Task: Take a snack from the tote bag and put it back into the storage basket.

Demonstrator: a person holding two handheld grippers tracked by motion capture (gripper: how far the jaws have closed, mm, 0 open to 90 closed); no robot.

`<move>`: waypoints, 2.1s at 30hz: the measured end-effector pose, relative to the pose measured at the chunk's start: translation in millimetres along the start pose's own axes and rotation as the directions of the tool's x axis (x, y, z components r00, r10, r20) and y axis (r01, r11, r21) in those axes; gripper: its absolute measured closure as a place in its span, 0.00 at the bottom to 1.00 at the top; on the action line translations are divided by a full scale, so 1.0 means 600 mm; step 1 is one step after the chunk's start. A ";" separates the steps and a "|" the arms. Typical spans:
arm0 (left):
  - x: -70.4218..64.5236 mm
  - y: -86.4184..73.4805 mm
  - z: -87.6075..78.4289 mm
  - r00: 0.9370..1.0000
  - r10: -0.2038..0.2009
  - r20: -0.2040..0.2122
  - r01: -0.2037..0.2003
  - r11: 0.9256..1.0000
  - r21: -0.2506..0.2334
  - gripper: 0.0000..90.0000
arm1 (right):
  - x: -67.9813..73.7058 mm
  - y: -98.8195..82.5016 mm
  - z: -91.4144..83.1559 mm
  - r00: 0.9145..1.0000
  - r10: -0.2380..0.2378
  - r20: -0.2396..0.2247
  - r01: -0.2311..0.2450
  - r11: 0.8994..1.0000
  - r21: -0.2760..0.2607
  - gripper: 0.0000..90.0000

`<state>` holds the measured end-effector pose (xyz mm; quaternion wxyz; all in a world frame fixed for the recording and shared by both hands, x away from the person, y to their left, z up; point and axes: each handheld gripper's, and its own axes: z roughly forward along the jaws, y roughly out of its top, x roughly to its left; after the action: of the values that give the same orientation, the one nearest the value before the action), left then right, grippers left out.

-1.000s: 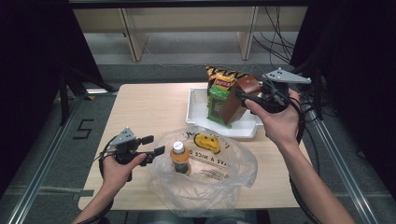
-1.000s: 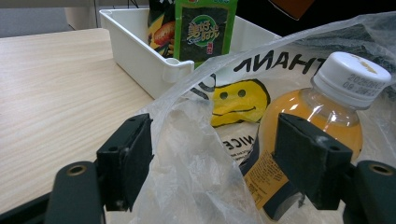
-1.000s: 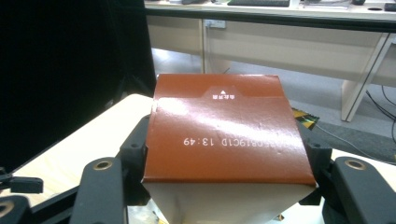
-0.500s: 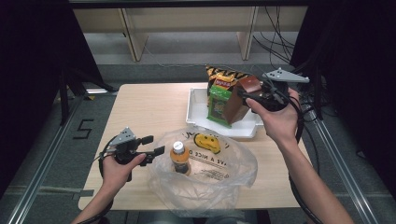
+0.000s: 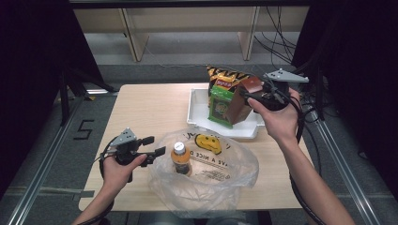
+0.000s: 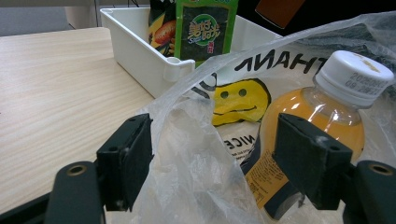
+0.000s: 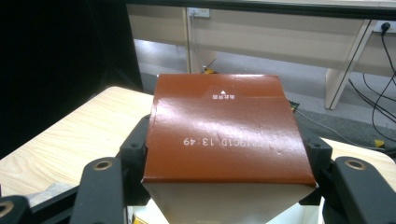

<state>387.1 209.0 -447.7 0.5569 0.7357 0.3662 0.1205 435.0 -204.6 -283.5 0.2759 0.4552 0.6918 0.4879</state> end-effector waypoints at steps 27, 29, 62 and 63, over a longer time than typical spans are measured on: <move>0.001 0.000 0.000 1.000 -0.001 -0.005 0.001 1.000 0.001 0.31 | -0.018 -0.009 0.022 0.999 0.020 0.043 -0.021 0.999 0.024 0.43; 0.001 0.000 0.000 1.000 -0.002 -0.005 0.002 1.000 0.000 0.31 | -0.022 -0.009 0.025 0.999 0.008 0.041 -0.009 1.000 0.027 0.43; 0.001 0.000 -0.001 1.000 0.001 -0.009 -0.001 1.000 0.002 0.31 | -0.033 -0.022 0.047 0.997 0.007 0.075 -0.009 0.999 0.034 0.43; 0.001 0.000 -0.001 1.000 0.000 -0.006 0.000 1.000 0.001 0.31 | -0.033 -0.023 0.047 0.996 0.011 0.084 -0.014 0.999 0.036 0.43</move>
<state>387.5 209.8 -448.0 0.5556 0.7355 0.3678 0.1223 461.8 -211.7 -307.8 0.2934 0.4845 0.6856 0.4573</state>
